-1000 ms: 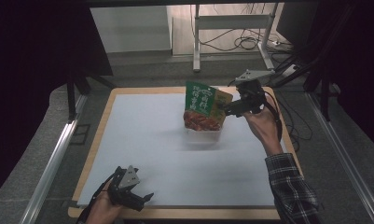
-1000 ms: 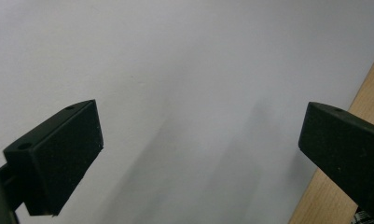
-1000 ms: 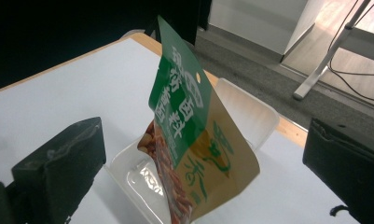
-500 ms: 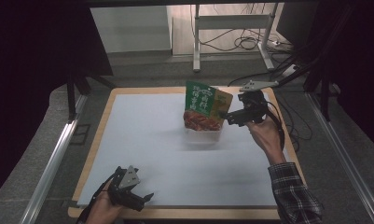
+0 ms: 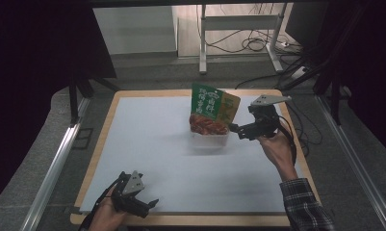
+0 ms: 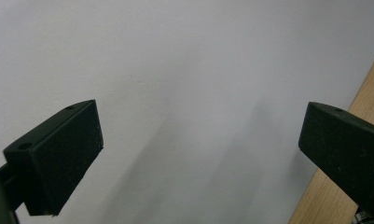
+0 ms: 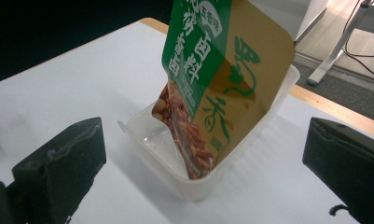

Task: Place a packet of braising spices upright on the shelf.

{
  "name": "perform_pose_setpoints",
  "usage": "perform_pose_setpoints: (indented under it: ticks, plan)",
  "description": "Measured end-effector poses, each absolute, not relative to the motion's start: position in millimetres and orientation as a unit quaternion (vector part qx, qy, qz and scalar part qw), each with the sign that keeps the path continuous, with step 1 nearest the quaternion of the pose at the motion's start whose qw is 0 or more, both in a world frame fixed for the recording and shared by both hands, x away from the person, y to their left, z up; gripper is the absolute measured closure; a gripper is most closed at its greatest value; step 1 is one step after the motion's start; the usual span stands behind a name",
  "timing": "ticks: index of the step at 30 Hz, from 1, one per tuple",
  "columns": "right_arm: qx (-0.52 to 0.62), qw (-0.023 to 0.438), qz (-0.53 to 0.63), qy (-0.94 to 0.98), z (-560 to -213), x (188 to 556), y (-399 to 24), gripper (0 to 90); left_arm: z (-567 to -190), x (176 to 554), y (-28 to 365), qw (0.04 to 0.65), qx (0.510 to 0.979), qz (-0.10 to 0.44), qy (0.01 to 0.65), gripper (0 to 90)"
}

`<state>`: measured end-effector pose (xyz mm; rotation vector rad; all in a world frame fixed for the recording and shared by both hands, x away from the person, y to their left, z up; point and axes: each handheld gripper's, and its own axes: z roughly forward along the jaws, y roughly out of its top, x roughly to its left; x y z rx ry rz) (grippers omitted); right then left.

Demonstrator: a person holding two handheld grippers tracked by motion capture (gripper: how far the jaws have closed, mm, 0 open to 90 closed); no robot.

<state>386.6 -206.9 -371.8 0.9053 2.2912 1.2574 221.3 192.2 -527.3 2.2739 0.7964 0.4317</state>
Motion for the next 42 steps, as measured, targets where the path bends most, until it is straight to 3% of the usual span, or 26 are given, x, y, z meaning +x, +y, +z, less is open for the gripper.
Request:
perform_pose_setpoints:
  ticks: [42]
  plan:
    - [0.323,0.204,0.43,0.818,-408,328,-236,0.0,-528,222,192,0.34,0.874,0.167,0.305,0.0]
